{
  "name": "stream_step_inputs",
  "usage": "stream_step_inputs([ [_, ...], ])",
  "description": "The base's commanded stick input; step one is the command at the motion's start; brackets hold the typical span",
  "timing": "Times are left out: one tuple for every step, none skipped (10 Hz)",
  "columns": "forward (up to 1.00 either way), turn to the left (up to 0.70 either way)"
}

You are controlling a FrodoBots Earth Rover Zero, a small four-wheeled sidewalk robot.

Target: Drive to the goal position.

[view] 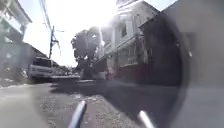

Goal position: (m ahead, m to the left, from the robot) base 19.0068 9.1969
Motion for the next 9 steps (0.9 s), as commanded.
stream_step_inputs([
  [0.85,0.00],
  [0.85,0.00],
  [0.85,0.00],
  [0.85,0.00],
  [0.85,0.00],
  [0.85,0.00],
  [0.85,0.00],
  [0.85,0.00],
  [0.85,0.00],
])
